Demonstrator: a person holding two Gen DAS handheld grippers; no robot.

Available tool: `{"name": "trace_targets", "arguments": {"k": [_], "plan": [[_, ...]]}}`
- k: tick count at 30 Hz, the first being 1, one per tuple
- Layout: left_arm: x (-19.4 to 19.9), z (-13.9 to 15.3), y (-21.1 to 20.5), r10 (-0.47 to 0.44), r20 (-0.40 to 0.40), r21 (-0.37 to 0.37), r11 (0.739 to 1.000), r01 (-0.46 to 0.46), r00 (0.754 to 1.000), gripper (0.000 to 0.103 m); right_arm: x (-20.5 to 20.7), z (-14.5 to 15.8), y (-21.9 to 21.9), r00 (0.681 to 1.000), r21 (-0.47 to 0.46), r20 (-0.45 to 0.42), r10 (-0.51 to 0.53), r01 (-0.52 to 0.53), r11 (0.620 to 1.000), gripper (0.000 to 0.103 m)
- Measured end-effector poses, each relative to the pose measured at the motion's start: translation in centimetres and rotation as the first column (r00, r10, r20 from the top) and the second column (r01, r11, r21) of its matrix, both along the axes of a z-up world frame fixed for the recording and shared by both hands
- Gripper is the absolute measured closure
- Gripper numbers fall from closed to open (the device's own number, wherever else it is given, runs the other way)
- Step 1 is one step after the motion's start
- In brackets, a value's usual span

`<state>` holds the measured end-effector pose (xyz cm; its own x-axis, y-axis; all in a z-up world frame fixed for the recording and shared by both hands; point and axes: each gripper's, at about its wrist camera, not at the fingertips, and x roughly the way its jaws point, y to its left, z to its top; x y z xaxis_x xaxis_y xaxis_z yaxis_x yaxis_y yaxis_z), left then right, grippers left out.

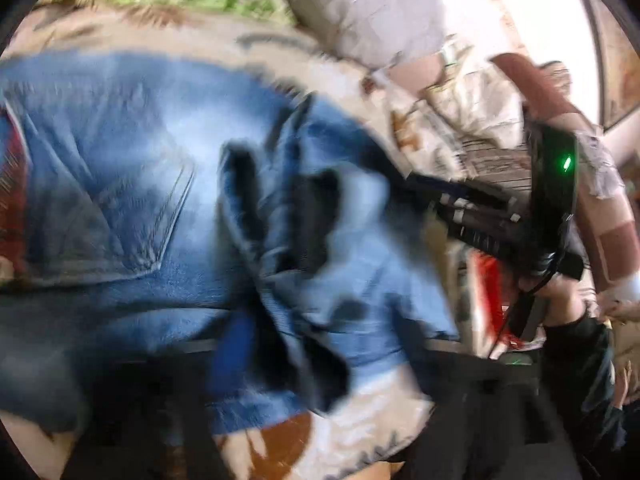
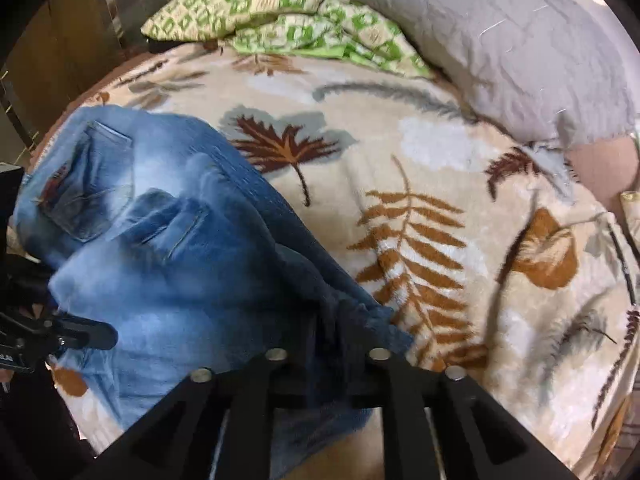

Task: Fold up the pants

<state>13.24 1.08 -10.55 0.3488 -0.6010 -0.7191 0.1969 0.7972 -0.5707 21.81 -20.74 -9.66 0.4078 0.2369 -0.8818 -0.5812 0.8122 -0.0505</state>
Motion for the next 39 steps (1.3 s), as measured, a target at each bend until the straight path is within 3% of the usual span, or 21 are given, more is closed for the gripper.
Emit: {"name": "trace_targets", "arguments": {"k": [1,3,5,7,11,14,17,19,20,21,22,23,25,26,27,28,30,31,37,39], "plan": [[-0.4,1.2,0.3,-0.014,0.034,-0.014,1.000,0.014,0.999,0.008,-0.9,0.7,-0.8,1.000,0.031,0.013,-0.004,0.004,1.000,0.039],[-0.5,3.2,0.5,-0.030,0.085,0.008,1.000,0.030,0.996,0.006,-3.2,2.0,-1.7,0.997,0.070,0.071,-0.006,0.001,0.998,0.014],[0.3,4.9,0.7,-0.012,0.147,0.081,0.997,0.000,0.989,0.002,-6.2,3.0,-2.3,0.992,0.081,0.122,0.017,-0.027,0.996,0.014],[2.3,5.8,0.7,0.001,0.161,0.099,0.995,-0.017,0.987,0.002,-8.3,3.2,-2.3,0.987,0.084,0.156,0.022,-0.035,0.996,0.014],[7.3,4.6,-1.0,-0.005,0.124,0.154,0.988,-0.014,0.992,0.002,-12.6,1.8,-0.3,0.973,0.028,0.211,0.093,-0.101,0.995,0.014],[10.0,3.0,-2.8,-0.047,0.106,0.255,0.967,0.018,0.993,0.002,-14.6,0.0,2.2,0.952,-0.081,0.262,0.159,-0.143,0.986,0.015],[11.5,1.3,-4.8,-0.108,0.051,0.324,0.942,0.086,0.993,0.002,-14.6,-1.2,3.3,0.946,-0.127,0.287,0.153,-0.121,0.985,0.015],[11.9,0.3,-5.6,-0.126,0.031,0.379,0.920,0.105,0.992,0.003,-14.3,-2.1,4.0,0.944,-0.174,0.293,0.149,-0.101,0.980,0.024],[11.9,0.0,-5.7,-0.133,0.028,0.394,0.912,0.111,0.991,0.018,-14.1,-2.7,4.2,0.946,-0.191,0.290,0.146,-0.092,0.977,0.031],[11.9,-0.1,-5.8,-0.138,0.022,0.411,0.904,0.117,0.990,0.035,-13.9,-3.1,4.2,0.953,-0.181,0.272,0.136,-0.088,0.979,0.052],[12.0,-0.3,-5.8,-0.142,0.010,0.424,0.897,0.125,0.990,0.075,-13.6,-3.3,4.0,0.960,-0.166,0.254,0.121,-0.080,0.983,0.065],[12.1,-0.4,-5.7,-0.141,-0.014,0.432,0.892,0.133,0.990,0.082,-13.6,-3.5,3.8,0.962,-0.149,0.252,0.102,-0.066,0.987,0.067],[12.3,-0.1,-5.1,-0.145,-0.026,0.412,0.900,0.142,0.989,0.086,-14.0,-3.4,3.7,0.959,-0.148,0.257,0.117,-0.080,0.986,0.086],[12.4,0.1,-4.6,-0.140,-0.025,0.405,0.904,0.138,0.990,0.093,-14.7,-3.2,3.6,0.952,-0.158,0.270,0.146,-0.106,0.982,0.089],[12.6,0.3,-4.0,-0.129,-0.030,0.387,0.913,0.131,0.991,0.093,-15.4,-3.2,3.5,0.941,-0.181,0.286,0.179,-0.130,0.975,0.091],[12.8,0.2,-3.4,-0.120,-0.038,0.364,0.923,0.126,0.992,0.095,-16.0,-3.3,3.3,0.931,-0.212,0.298,0.211,-0.151,0.966,0.093],[13.2,-0.6,-3.2,-0.088,-0.050,0.423,0.900,0.101,0.995,0.103,-16.7,-3.8,3.0,0.924,-0.254,0.297,0.242,-0.168,0.953,0.093],[13.5,-1.5,-3.1,-0.084,-0.074,0.454,0.884,0.109,0.994,0.103,-16.7,-4.0,2.9,0.928,-0.248,0.288,0.237,-0.167,0.954,0.093],[12.8,-1.2,-2.8,-0.108,-0.051,0.455,0.882,0.120,0.993,0.103,-16.4,-4.0,2.9,0.931,-0.256,0.284,0.231,-0.159,0.954,0.094],[12.2,-0.2,-2.6,-0.109,-0.026,0.448,0.887,0.109,0.994,0.095,-16.5,-3.7,3.0,0.926,-0.255,0.302,0.227,-0.150,0.955,0.093]]}}
